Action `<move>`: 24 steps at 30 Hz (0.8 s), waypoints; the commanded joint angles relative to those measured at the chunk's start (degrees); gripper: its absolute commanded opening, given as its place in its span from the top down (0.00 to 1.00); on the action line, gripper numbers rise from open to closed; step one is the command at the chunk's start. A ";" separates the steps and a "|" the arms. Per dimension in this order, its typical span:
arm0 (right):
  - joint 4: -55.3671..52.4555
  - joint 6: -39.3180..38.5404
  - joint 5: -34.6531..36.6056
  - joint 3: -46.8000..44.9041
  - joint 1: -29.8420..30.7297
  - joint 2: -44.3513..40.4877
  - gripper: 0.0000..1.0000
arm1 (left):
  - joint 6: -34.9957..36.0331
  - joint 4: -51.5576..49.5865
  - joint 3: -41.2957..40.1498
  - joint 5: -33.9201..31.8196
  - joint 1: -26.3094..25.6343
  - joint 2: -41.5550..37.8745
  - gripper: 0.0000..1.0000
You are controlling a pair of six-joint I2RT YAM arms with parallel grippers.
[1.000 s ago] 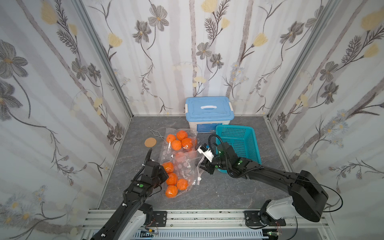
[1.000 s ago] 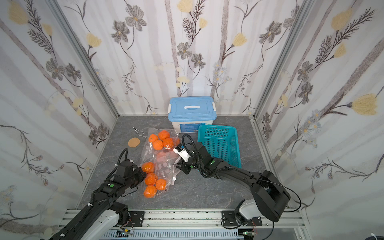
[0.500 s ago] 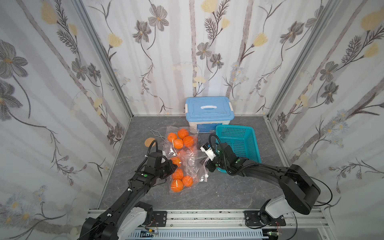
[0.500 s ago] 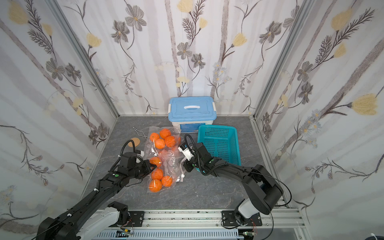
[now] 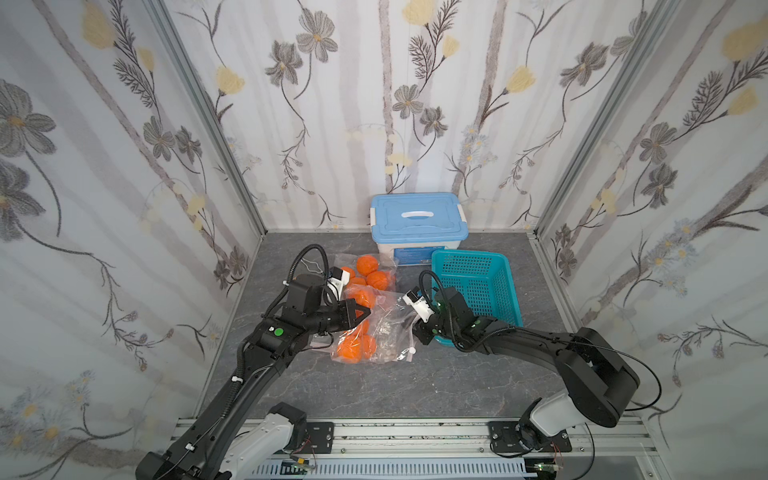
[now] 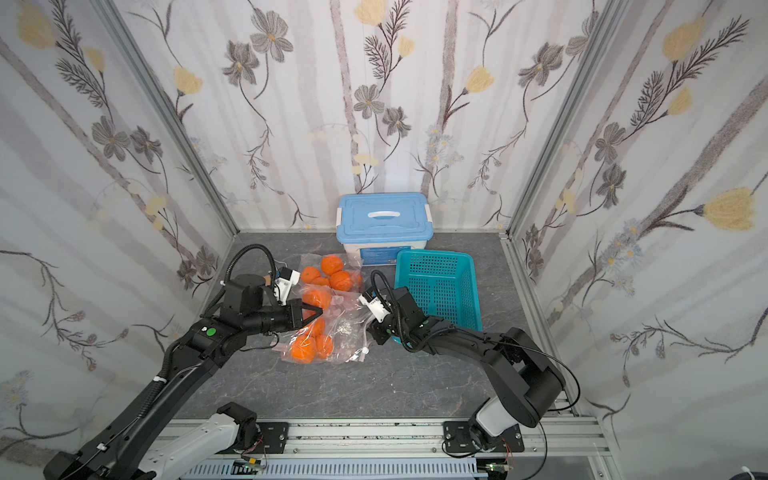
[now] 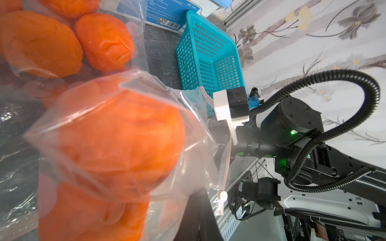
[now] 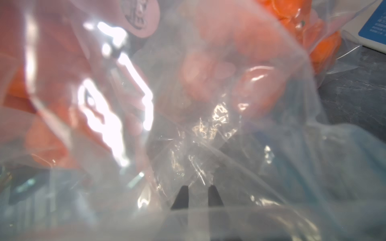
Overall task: Open the zip-top bag and take out the orange
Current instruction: Adjust the zipper food storage bag at the center of the board.
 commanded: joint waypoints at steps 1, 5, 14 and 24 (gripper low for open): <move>-2.45 -1.76 3.30 0.24 0.15 0.63 0.79 | 8.38 -10.64 3.76 1.51 -0.02 0.66 1.00; -2.59 -1.64 6.08 -1.04 -0.56 -0.79 0.80 | 10.90 -16.18 8.28 -2.30 -0.20 1.34 1.00; -3.38 -2.66 5.84 -4.11 -2.26 -5.33 0.79 | 5.38 -11.59 4.17 -6.04 -0.15 6.49 1.00; -2.27 -4.64 2.21 -3.25 4.69 -2.85 0.76 | -2.09 -5.67 -3.96 -16.44 0.02 10.82 0.44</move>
